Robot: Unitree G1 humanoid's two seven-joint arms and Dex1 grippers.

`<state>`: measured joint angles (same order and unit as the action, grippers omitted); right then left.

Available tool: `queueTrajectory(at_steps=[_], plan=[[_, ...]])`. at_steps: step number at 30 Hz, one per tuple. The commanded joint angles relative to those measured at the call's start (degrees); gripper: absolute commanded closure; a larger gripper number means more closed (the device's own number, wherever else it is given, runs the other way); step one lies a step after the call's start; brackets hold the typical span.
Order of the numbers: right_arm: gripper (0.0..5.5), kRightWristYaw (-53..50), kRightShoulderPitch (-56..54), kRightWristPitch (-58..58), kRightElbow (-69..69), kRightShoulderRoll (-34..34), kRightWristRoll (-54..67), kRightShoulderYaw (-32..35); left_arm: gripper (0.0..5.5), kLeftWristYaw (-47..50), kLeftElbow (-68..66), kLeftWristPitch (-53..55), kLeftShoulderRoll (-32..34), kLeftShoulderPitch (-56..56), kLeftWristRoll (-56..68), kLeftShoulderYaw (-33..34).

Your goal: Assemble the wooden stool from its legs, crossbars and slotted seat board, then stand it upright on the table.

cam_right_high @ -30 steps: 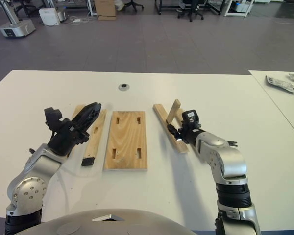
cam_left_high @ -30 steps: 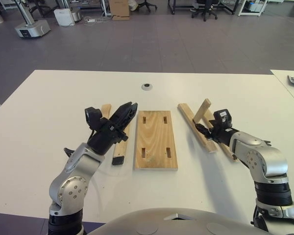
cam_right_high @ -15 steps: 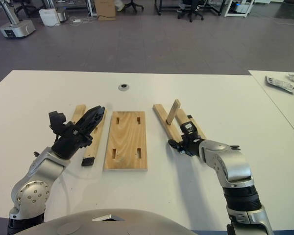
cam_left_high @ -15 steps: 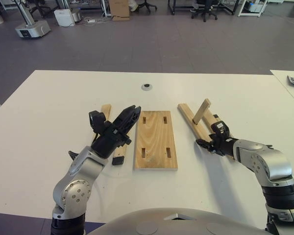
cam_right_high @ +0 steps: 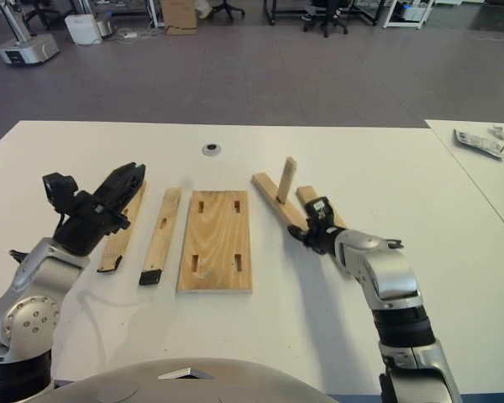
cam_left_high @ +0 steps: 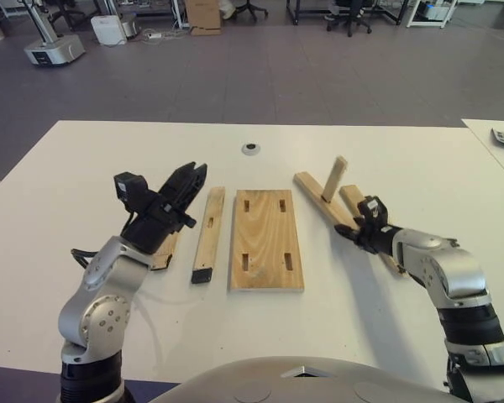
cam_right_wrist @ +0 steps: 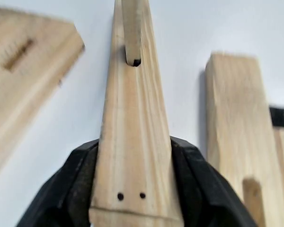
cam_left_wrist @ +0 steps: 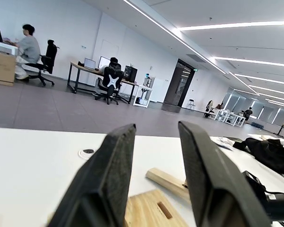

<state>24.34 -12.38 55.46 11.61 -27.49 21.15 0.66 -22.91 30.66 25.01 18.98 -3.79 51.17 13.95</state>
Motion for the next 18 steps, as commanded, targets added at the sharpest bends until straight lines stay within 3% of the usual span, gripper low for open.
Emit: queueTrajectory(at_steps=[1, 5, 11, 15, 18], plan=[[3.44, 1.45, -11.98, 1.41, -1.31, 3.35, 7.44, 7.50, 3.85, -2.68, -5.95, 1.79, 6.26, 8.62, 2.69, 4.91], [3.44, 1.34, -18.71, 4.74, -0.43, 8.31, 16.54, 12.35, 3.33, -4.66, -11.79, 4.54, 9.29, 15.84, 5.71, 6.17], [3.44, 1.20, -25.12, 9.68, -0.77, 11.51, 33.23, 21.12, 2.25, -5.48, -15.13, 12.69, 8.76, 23.74, 16.41, 5.05], [3.44, 1.26, -27.19, 13.31, -2.09, 11.17, 48.13, 25.55, 1.51, 0.39, -19.15, 20.44, 7.80, 29.31, 31.20, 6.28], [3.44, 0.36, -25.09, 14.74, -0.29, 11.43, 55.32, 24.08, 1.05, 7.13, -21.62, 23.10, 7.47, 31.84, 41.10, 6.77]])
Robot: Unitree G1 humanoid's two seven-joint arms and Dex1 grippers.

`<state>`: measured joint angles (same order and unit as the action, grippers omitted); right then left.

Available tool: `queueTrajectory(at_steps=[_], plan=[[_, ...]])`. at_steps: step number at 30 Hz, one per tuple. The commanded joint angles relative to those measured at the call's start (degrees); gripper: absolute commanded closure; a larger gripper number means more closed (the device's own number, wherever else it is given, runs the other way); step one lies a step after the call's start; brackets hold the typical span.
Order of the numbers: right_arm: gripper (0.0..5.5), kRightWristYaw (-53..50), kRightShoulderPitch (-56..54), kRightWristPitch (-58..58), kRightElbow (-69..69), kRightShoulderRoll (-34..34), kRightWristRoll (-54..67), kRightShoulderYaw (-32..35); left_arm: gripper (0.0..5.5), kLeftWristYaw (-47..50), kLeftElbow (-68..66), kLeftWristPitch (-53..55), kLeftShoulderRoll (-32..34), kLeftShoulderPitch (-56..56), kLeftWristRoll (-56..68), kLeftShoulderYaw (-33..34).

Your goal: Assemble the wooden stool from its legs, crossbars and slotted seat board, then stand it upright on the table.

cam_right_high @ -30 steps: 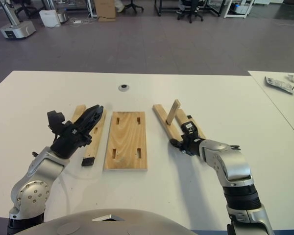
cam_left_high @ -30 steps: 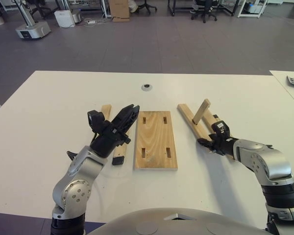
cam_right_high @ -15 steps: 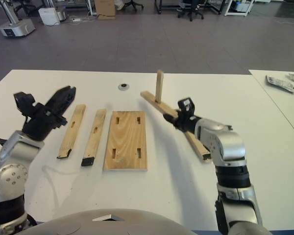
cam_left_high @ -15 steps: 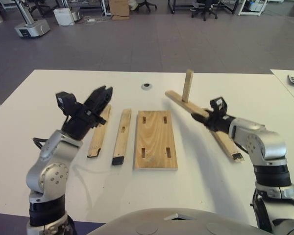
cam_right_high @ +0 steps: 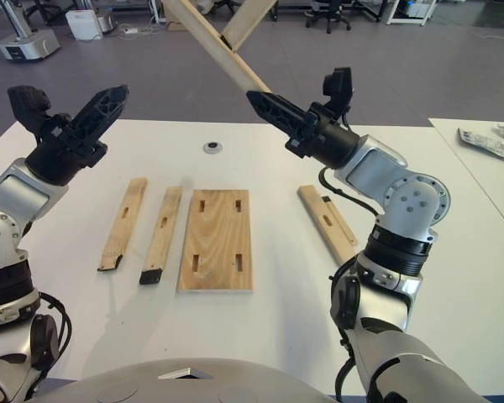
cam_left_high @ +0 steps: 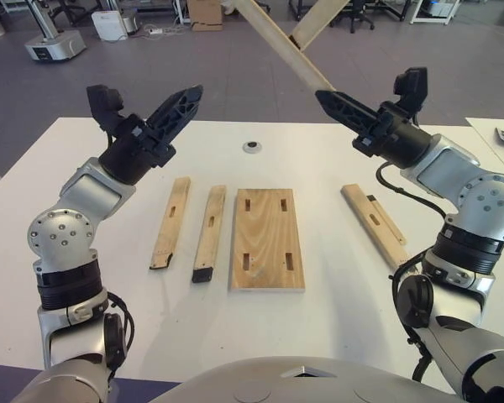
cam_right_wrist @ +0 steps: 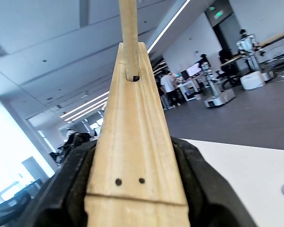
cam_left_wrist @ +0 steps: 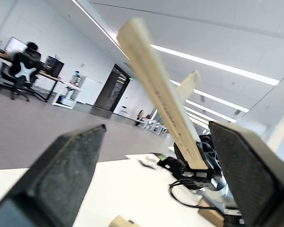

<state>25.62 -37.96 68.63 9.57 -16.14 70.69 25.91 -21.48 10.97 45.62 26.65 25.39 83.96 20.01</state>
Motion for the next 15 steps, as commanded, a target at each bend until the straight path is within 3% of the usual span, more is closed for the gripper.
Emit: queueTrajectory(at_steps=[1, 5, 13, 15], plan=[[3.44, -1.25, 1.20, 1.70, 2.32, 0.17, 7.54, -1.89, 0.85, 7.02, -2.19, 3.33, 0.01, 3.24, 11.35, 0.44], [3.44, -2.71, 2.75, 1.31, 3.25, -0.55, 12.55, -5.12, 0.12, 8.83, -0.92, 6.67, 1.62, 3.62, 19.68, -1.55], [3.44, -3.74, 5.68, 0.03, 4.50, -3.11, 17.21, -9.95, 0.10, 8.31, -0.51, 4.60, 1.83, 4.96, 21.18, -0.68], [3.44, -3.79, 6.11, -0.44, 4.59, -3.65, 17.80, -10.84, 0.42, 8.48, -0.66, 3.98, 1.36, 4.93, 22.28, -0.54]])
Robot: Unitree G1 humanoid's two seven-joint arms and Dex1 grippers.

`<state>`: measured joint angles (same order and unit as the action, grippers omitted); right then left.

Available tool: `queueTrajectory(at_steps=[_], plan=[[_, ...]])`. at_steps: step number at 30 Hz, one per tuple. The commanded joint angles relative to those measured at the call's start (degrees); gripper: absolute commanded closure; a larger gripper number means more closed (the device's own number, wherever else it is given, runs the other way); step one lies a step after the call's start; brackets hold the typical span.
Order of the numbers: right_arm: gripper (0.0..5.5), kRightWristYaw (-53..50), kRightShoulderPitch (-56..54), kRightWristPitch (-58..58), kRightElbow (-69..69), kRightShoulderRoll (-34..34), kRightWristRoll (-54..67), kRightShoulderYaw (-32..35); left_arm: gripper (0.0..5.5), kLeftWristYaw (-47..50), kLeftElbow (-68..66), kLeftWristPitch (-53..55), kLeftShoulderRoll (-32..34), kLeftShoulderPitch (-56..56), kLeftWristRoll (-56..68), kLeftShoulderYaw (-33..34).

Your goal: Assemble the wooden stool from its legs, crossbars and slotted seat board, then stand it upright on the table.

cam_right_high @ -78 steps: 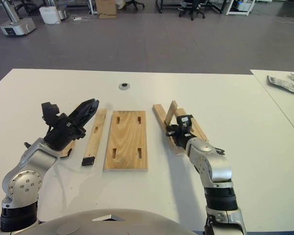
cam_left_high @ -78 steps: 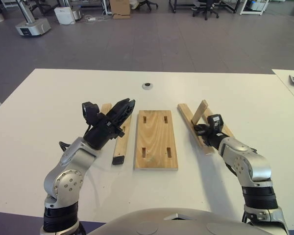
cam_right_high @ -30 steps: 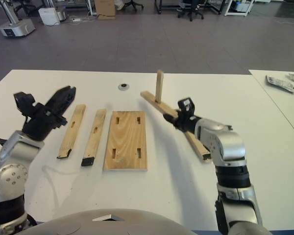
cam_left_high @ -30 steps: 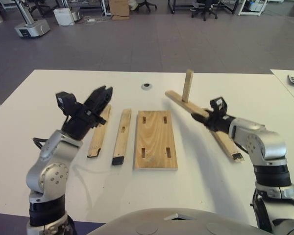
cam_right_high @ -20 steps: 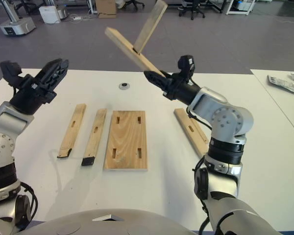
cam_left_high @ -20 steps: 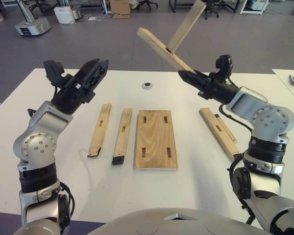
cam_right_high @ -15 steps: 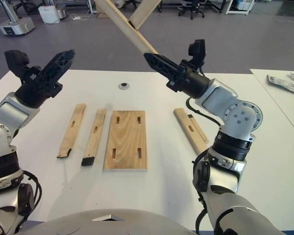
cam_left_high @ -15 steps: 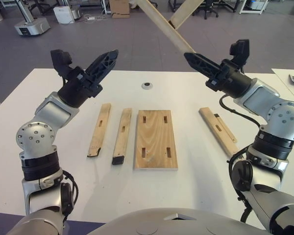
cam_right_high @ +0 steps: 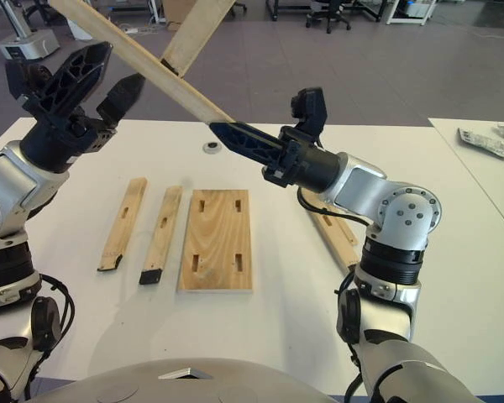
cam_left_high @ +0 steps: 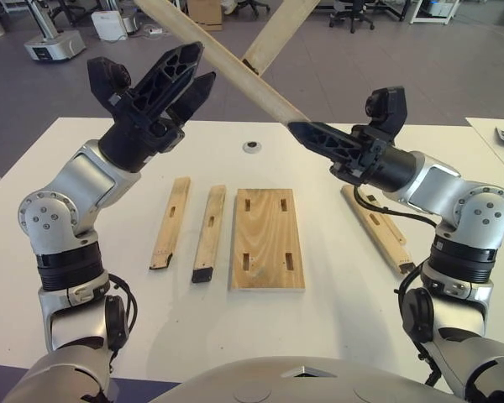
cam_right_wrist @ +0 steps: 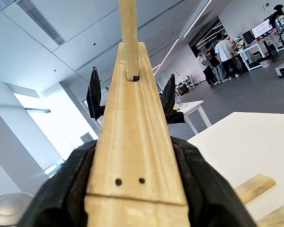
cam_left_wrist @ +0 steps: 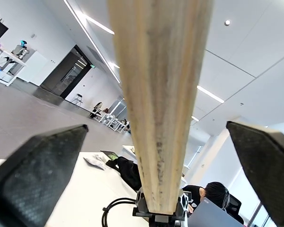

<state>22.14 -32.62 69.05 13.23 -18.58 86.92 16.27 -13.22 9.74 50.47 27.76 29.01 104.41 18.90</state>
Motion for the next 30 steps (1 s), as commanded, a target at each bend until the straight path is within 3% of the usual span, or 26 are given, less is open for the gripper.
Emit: queueTrajectory(at_steps=[1, 11, 17, 25, 27, 30], plan=[[3.44, -0.35, 0.87, -1.15, 0.89, -1.56, 1.92, -1.59, 0.54, 0.40, 0.60, -1.15, 0.09, 1.22, 2.42, 0.60], [3.44, -0.39, 2.85, -2.39, 2.40, -3.74, 3.22, -5.49, 2.32, 0.59, 1.74, -3.70, -0.56, 0.84, 1.02, 0.25], [3.44, -1.45, 2.64, -4.17, 0.98, -4.08, 5.15, -6.05, 3.30, -3.43, 3.76, -5.33, -0.41, -1.56, -9.00, -0.84], [3.44, -4.51, 2.26, -6.48, -0.08, -3.38, 3.29, -7.71, 3.36, -5.26, 1.78, -12.12, -1.84, -0.44, -18.79, -0.22], [2.87, -3.68, 2.94, -7.88, -1.14, -3.54, -1.57, -8.94, 3.36, -6.32, -0.26, -16.56, -0.17, 0.19, -28.55, -1.16], [2.08, -1.79, 5.49, -9.68, -3.88, -5.60, -8.30, -9.23, 3.36, -9.00, -1.54, -17.23, 2.00, 0.31, -33.77, -1.87]])
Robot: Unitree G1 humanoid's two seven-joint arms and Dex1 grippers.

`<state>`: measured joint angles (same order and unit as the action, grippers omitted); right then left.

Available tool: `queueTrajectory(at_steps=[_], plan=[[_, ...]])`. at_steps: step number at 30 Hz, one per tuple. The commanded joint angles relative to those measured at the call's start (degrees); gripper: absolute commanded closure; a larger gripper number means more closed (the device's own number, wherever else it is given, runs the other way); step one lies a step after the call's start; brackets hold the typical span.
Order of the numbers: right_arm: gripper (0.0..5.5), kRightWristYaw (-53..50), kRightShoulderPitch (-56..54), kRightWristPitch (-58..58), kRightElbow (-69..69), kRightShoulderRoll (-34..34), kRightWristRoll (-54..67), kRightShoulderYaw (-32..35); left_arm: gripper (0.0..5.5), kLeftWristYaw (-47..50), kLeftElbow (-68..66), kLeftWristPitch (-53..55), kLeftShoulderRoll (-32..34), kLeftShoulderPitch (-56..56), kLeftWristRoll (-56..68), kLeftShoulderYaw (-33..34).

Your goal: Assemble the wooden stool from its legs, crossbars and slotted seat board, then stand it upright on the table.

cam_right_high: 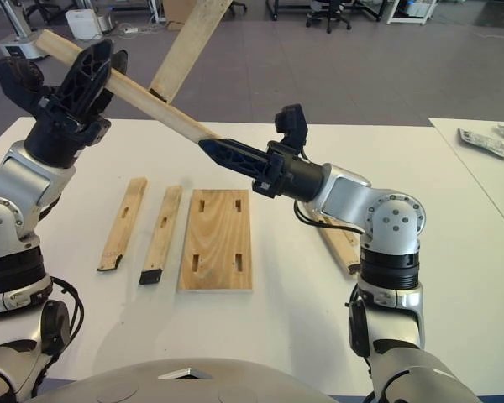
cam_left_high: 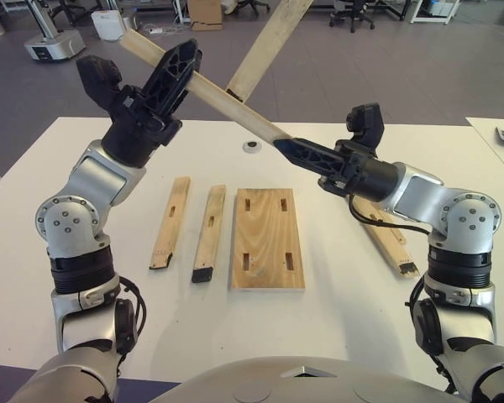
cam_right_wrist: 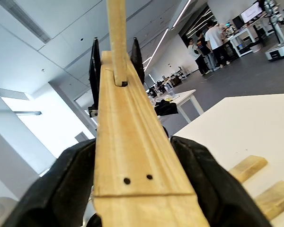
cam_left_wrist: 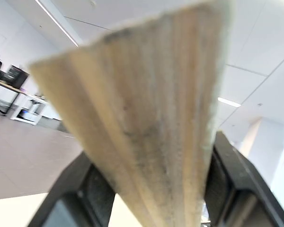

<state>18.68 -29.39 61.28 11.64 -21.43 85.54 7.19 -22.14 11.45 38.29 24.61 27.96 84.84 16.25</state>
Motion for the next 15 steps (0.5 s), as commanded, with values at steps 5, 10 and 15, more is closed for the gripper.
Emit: queueTrajectory(at_steps=[5, 10, 15], plan=[[1.85, 7.64, 8.96, -9.49, -12.02, -9.32, -23.04, 0.34, 3.35, -2.55, -4.61, -6.22, 8.71, -0.30, -23.83, 0.13], [1.61, 14.86, 9.60, -6.90, -12.79, -9.82, -16.00, 6.17, 3.35, -6.47, -7.00, -5.01, 9.04, -0.73, -22.01, 1.90], [0.56, 19.79, 9.05, -3.21, -10.53, -9.89, -13.32, 6.64, 3.44, -6.58, -6.42, -2.81, 6.24, -0.84, -20.56, 3.43]])
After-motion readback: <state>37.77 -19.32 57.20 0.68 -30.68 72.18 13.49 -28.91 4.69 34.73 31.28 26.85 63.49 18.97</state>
